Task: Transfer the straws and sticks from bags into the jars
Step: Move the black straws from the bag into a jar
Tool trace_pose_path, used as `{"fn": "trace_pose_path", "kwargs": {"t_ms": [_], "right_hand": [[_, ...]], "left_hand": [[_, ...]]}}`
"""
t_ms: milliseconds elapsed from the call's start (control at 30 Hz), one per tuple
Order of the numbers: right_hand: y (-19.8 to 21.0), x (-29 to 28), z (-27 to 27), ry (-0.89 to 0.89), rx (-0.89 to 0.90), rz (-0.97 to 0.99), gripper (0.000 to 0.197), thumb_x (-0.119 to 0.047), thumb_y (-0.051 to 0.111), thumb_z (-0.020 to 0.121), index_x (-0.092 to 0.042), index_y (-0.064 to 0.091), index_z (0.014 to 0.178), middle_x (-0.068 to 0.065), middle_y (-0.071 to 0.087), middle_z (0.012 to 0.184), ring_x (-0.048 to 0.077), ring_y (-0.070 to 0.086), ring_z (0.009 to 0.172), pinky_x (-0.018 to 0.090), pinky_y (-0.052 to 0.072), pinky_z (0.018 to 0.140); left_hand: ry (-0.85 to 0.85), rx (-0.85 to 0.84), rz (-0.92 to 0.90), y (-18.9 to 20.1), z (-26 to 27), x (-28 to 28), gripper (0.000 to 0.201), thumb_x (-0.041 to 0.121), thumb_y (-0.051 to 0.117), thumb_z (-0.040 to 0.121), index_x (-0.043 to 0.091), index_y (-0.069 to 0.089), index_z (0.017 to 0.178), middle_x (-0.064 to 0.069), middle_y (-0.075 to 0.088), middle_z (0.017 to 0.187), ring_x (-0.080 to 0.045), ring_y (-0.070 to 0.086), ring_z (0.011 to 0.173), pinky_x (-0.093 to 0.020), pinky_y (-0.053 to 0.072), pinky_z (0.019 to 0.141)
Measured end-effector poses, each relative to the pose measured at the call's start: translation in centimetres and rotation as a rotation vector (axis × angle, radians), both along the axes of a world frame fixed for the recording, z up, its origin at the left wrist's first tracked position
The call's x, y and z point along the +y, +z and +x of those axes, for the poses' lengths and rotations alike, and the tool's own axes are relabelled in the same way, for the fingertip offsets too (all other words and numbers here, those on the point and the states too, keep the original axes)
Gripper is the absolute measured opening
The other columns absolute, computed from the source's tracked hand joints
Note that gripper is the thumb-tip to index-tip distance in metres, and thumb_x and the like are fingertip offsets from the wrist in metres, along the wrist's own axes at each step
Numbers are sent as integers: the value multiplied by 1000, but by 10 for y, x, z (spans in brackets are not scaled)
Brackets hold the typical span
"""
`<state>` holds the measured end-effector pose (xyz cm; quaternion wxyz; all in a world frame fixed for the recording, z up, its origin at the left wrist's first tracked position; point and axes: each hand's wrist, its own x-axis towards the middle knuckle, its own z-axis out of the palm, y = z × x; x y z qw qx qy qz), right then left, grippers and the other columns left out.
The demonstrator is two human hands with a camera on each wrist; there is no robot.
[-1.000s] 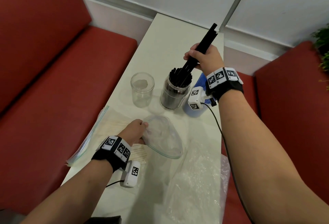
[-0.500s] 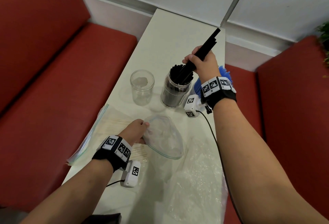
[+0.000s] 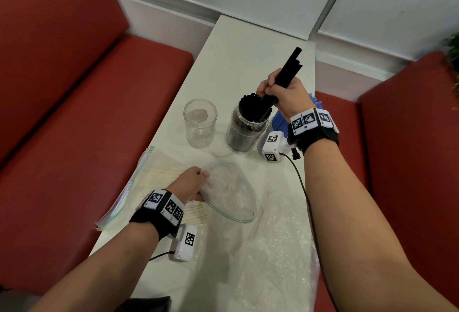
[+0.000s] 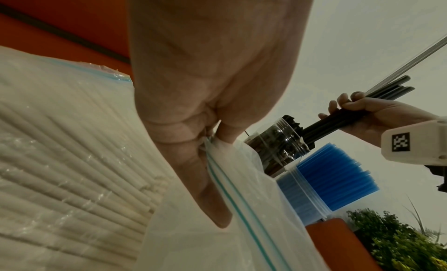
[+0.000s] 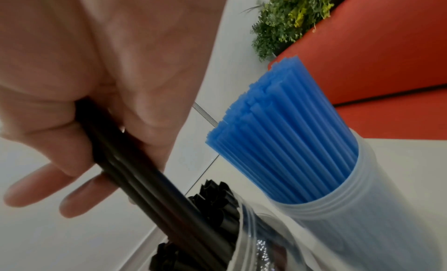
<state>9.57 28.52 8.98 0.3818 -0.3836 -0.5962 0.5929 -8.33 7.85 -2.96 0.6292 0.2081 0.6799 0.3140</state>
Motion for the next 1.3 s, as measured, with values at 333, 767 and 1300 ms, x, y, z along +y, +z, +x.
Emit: {"fn": "trace_pose_path", "kwargs": {"t_ms": [333,767,1300], "right_hand": [[-32,-11,-12,-131,-203,28,27,15,60,81,-11,61,88,17,71,94,22,70,90,34,55,92],[-63,-30,-41,-43,-990,517,49,-24,33,109,-7,32,154,12,28,162,29,15,153,39,12,125],[-62,-34,-56,-17,-1338,511,75,-45,39,105,-9,3,160,19,-2,167,37,-7,154,48,-2,125]], "left_hand": [[-19,2,-1,-3,2,-1,32,17,43,109,-8,52,126,-30,63,121,-37,64,94,-48,60,73],[-28,0,-2,-9,-1,0,31,19,46,108,-6,54,124,-22,67,109,-37,66,87,-52,59,80],[-15,-29,46,-10,-6,-1,25,15,49,106,-4,56,120,-21,64,104,-35,65,85,-46,58,71]]}}
